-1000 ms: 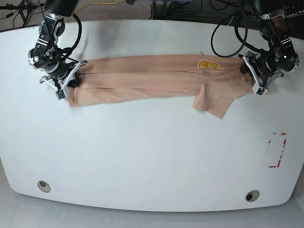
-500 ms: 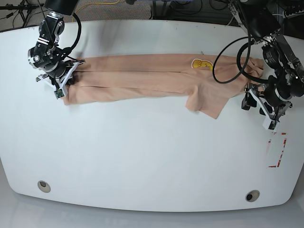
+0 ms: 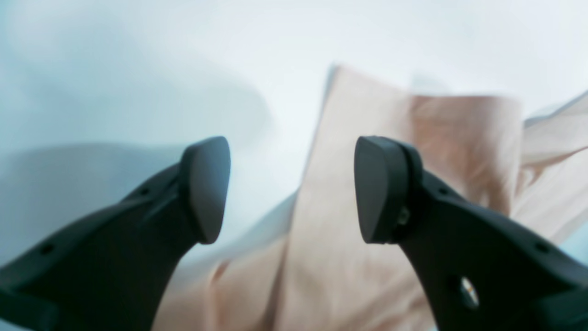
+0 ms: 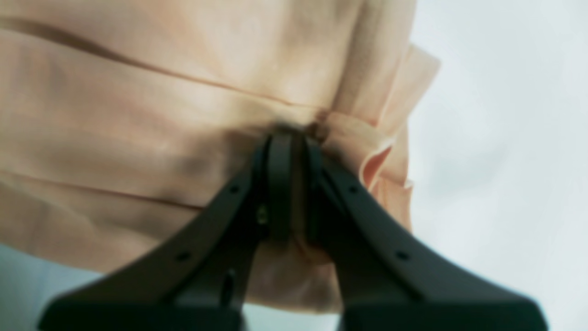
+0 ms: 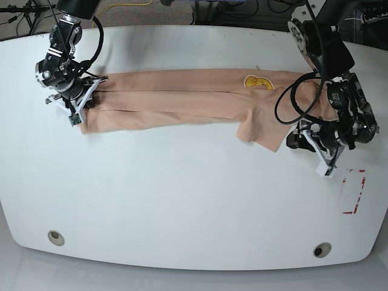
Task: Fold the T-shirt properly
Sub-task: 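Release the shirt with the left gripper and move it to the loose flap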
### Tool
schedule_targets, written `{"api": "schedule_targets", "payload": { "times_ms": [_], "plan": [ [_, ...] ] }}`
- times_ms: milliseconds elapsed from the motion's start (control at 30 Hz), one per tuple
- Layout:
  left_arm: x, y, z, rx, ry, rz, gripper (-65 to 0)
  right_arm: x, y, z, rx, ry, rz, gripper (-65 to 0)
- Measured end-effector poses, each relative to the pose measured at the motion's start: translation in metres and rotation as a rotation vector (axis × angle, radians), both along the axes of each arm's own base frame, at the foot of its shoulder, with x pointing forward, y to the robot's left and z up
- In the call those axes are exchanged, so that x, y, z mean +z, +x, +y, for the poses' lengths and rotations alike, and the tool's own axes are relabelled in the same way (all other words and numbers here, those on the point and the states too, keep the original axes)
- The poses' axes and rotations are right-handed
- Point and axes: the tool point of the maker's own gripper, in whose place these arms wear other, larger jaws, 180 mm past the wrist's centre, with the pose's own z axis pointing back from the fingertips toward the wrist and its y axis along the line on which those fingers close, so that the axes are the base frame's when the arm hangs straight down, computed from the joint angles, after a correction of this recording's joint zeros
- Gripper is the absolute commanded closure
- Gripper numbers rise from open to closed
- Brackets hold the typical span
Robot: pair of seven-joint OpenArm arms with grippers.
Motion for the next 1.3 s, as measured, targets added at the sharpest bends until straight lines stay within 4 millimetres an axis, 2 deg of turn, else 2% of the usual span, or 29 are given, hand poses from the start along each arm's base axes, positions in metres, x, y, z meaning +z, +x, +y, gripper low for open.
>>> {"api": "schedule_targets", "payload": {
  "times_ms": [200,667,767,933,1000,1300],
  "plan": [
    [-0.026,-0.006,-0.026,-0.055,-0.051,0.065,-40.1,0.000,0.000,0.000,0.000,0.001,-0.002,-4.1],
    [-0.028,-0.001,-0.057,-0.136,-0.063,0.039,-39.2,0.001,0.001,0.000,0.000,-0.001,0.000,-4.1],
    [-0.029,-0.002,-0.063,-0.157,-0.061,0.044,-32.6,0.000,0.001,0.001,-0.001,0.001,0.001,-4.1],
    [-0.032,-0.005,-0.065,-0.170,-0.054,0.059,-8.1,0.000,0.001,0.003,-0.007,0.005,0.000,-4.1],
    [-0.034,-0.007,-0.064,-0.169,-0.048,0.068,-2.6,-0.001,0.001,0.003,-0.007,0.005,0.001,-4.1],
    [-0.033,-0.006,-0.063,-0.164,-0.047,0.062,-3.1,-0.001,0.001,0.004,-0.012,0.009,-0.001,-4.1]
  ]
}}
